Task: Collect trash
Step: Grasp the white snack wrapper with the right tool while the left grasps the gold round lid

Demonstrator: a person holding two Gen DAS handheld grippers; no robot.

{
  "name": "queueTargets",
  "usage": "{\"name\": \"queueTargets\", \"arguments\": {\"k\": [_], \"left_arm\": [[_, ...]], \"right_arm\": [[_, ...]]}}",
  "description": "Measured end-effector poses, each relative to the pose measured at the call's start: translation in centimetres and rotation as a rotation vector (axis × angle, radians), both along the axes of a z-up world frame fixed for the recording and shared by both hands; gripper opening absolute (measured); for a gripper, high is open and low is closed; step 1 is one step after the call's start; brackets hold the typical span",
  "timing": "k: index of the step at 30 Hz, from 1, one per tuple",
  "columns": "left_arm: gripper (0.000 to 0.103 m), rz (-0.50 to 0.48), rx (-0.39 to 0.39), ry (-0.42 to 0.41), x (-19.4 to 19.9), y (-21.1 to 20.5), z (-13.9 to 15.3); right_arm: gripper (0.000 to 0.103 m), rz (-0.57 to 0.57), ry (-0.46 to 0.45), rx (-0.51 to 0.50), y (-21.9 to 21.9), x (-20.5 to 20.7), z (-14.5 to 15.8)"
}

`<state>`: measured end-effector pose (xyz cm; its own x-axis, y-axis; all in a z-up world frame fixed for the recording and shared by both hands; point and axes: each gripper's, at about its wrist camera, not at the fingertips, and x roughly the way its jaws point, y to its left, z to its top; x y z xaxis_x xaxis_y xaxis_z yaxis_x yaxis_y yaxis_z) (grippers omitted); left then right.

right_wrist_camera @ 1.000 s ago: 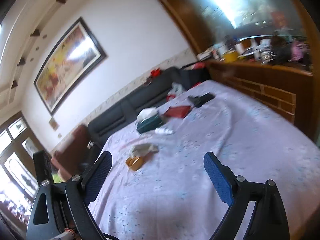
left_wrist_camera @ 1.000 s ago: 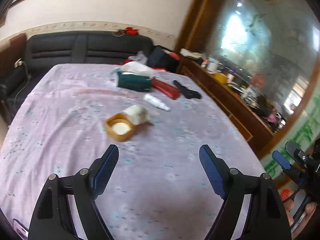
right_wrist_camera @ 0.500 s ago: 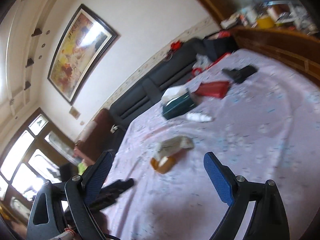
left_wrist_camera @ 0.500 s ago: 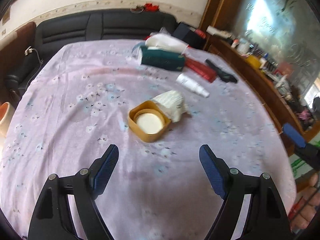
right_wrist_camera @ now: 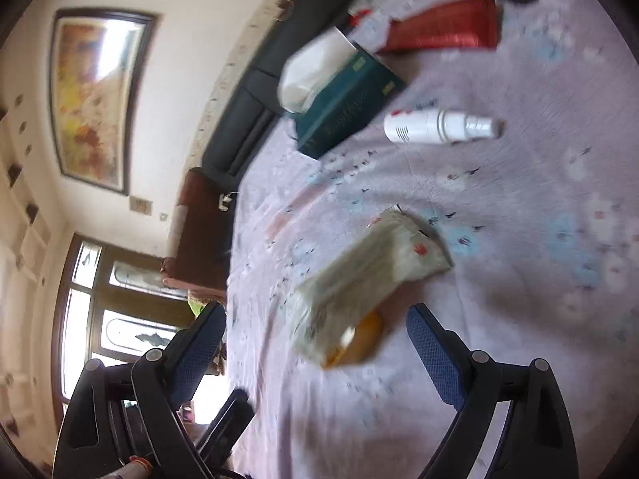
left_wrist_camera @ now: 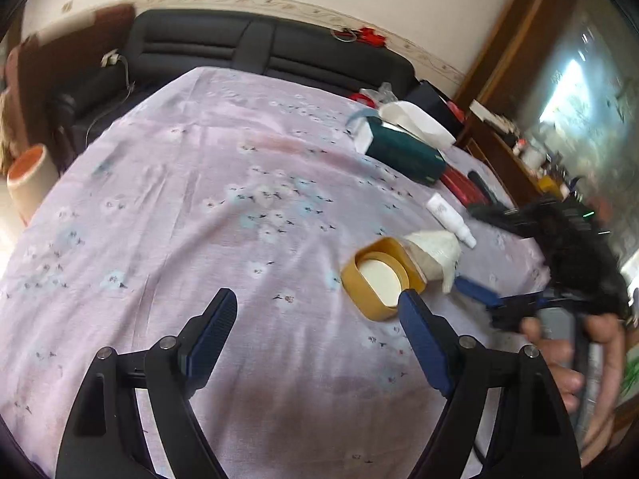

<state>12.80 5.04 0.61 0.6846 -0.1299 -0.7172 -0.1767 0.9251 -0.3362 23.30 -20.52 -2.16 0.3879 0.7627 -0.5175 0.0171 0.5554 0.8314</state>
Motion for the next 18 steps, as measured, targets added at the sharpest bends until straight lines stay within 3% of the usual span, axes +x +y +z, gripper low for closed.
{"name": "queueTargets", "arguments": {"k": [3,4,6,7,10,14,16,18], "left_arm": [[0.081,0.005,-0.018,0.005,0.1,0.3,-0.2],[0.081,0.004,-0.023,0.002,0.0,0.3,-0.2],[0.081,-0.016,-0.031,0.005,0.1,0.1,-0.3],[0.081,-0.024,-0.034,0.009,0.2,0.0,-0.4],[0.081,-0.046,-0.032,0.002,0.1,-0.7,-0.5],[0.081,-0.092,0.009,0.001,0.4,-2.3,-0.6],[0.081,-0.141,-0.024,0.037,1.2,-3.2,-1.2],[0.081,-0.17,-0.066,0.085,2.2,-3.9,-1.8]], "right_arm": [[0.088,-0.028,0.111,-0.015,1.2,2.2,-2.2],[0.08,-0.036,0.133,-0.028,1.7,2.8,-2.8],[0.074,-0.045,0.139,-0.02,2.0,3.2,-3.4],[0.064,-0.056,0.131,-0.008,1.9,3.0,-3.4],[0.052,-0.061,0.076,-0.018,0.9,1.5,-2.6],[0.051,-0.058,0.0,-0.033,-1.8,-1.3,-1.1],[0.051,-0.084,-0.056,-0.054,-4.0,-3.3,0.0],[0.05,-0.092,-0.128,0.004,-6.5,-5.4,1.0]]}}
